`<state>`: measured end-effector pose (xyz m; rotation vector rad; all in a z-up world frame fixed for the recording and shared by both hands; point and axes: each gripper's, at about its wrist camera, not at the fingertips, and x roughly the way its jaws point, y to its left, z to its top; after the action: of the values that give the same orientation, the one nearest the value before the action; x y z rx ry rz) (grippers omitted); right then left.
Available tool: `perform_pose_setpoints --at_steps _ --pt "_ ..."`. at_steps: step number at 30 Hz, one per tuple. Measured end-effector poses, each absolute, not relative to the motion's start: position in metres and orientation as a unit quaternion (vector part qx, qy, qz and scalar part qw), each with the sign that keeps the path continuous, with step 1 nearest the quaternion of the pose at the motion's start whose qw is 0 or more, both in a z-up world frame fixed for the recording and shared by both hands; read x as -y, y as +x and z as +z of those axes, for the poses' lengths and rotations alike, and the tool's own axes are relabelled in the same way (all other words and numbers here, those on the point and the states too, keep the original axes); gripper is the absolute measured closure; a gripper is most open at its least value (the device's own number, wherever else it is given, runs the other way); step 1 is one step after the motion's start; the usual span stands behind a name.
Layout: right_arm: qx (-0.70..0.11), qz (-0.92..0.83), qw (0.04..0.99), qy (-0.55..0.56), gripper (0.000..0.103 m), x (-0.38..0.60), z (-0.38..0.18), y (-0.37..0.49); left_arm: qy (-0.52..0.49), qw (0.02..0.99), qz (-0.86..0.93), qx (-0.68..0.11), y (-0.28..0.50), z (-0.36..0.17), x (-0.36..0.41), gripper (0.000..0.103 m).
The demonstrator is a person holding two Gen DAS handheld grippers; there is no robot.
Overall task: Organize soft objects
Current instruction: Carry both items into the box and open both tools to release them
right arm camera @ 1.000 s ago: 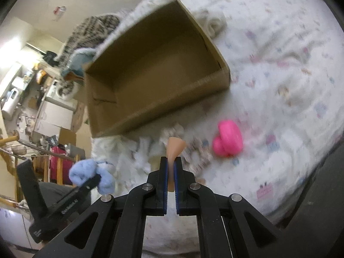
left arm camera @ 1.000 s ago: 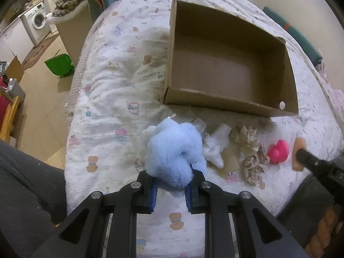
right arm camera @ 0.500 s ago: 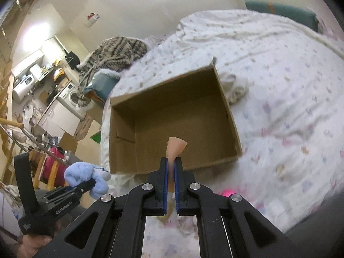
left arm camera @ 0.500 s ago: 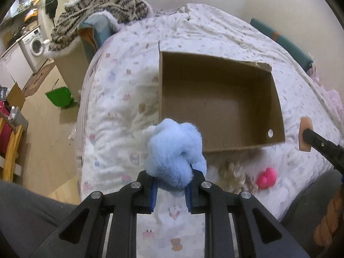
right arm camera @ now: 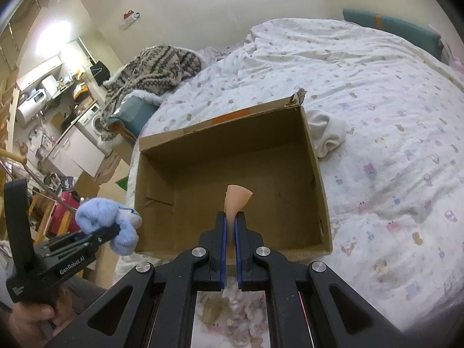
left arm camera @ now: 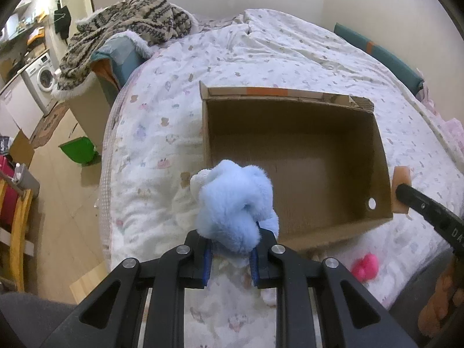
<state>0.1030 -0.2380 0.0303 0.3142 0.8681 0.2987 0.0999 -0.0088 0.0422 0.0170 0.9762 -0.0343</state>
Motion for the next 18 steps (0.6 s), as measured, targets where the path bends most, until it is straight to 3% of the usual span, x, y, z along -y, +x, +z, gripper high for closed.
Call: perform_pose_setpoints --at_steps 18 --pt "-0.451 0.133 0.872 0.138 0.096 0.231 -0.019 0.14 0.014 0.885 -0.027 -0.465 0.147 -0.016 0.026 0.084"
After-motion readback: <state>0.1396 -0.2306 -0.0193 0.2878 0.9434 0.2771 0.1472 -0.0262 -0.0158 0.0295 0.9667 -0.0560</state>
